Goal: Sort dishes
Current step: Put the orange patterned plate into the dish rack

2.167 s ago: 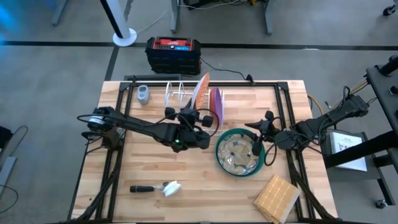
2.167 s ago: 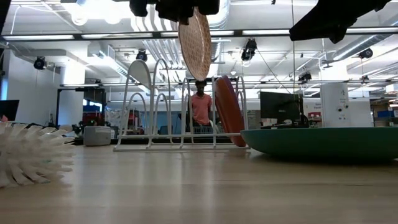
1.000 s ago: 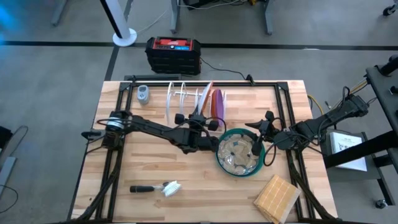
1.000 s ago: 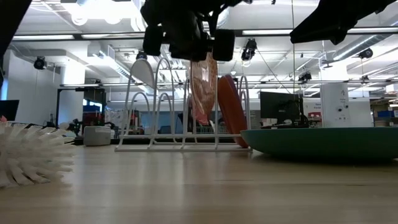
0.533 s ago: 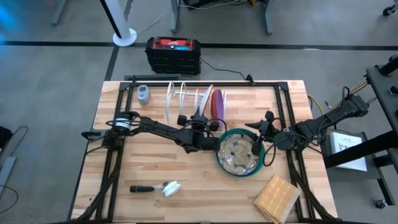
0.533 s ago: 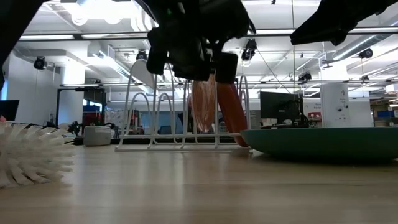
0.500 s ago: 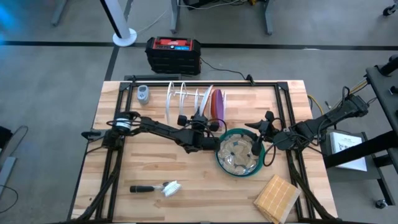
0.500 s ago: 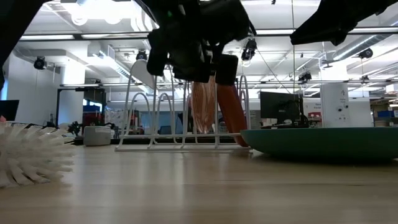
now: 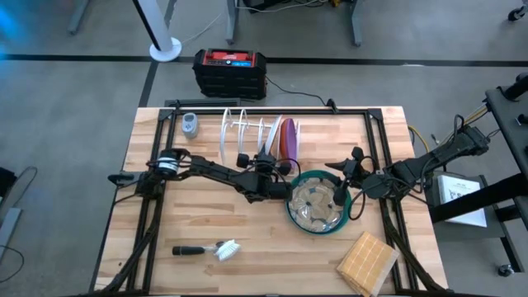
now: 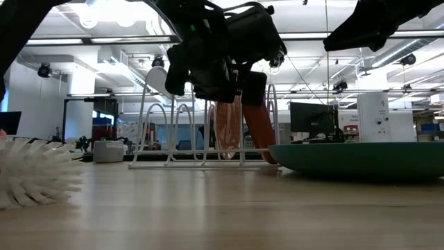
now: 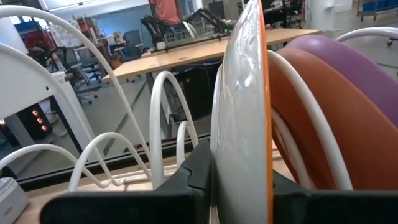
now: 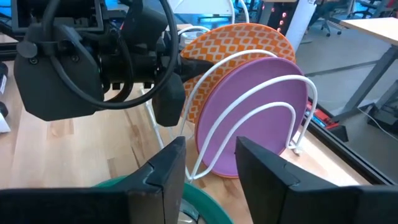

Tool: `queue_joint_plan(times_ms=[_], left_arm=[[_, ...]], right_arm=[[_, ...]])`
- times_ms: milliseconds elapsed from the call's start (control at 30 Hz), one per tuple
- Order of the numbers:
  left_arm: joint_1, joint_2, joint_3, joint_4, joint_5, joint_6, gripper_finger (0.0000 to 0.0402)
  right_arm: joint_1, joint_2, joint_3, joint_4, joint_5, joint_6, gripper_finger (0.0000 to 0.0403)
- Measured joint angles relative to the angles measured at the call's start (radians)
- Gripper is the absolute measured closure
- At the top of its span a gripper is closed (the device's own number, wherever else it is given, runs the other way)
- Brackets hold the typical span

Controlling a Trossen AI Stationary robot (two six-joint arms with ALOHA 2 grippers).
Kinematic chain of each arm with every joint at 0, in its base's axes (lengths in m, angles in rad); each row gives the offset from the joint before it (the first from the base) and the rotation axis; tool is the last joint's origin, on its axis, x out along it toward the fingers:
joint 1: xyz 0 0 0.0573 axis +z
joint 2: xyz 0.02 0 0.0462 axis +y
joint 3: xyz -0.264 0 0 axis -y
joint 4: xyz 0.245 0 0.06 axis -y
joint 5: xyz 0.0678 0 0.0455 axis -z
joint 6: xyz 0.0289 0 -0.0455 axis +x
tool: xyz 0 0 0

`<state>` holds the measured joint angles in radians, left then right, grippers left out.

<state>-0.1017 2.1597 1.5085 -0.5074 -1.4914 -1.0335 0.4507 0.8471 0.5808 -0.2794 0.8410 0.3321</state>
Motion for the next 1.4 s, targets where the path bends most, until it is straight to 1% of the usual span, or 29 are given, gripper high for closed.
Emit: queue_joint_plan(times_ms=[233,567,833,1000,1400], left_arm=[[0.001,0.0,0.0,-0.002,0.009,0.001,0.0379],[0.002,0.0,0.0,-0.005,0.017,0.001,0.0379],[0.001,0.0,0.0,-0.004,0.02,0.001,0.0375],[0.003,0.0,0.0,-0.002,0.042,0.001,0.037],[0.003,0.0,0.0,-0.002,0.045,0.001,0.0368]], right_arm=[[0.0,0.0,0.0,0.0,0.0,0.0,0.0265],[0.0,0.0,0.0,0.0,0.0,-0.003,0.0273],[0.0,0.0,0.0,0.0,0.0,-0.003,0.025],[0.0,0.0,0.0,0.0,0.0,-0.003,0.0236],[0.0,0.0,0.0,0.0,0.0,-0.002,0.0221]])
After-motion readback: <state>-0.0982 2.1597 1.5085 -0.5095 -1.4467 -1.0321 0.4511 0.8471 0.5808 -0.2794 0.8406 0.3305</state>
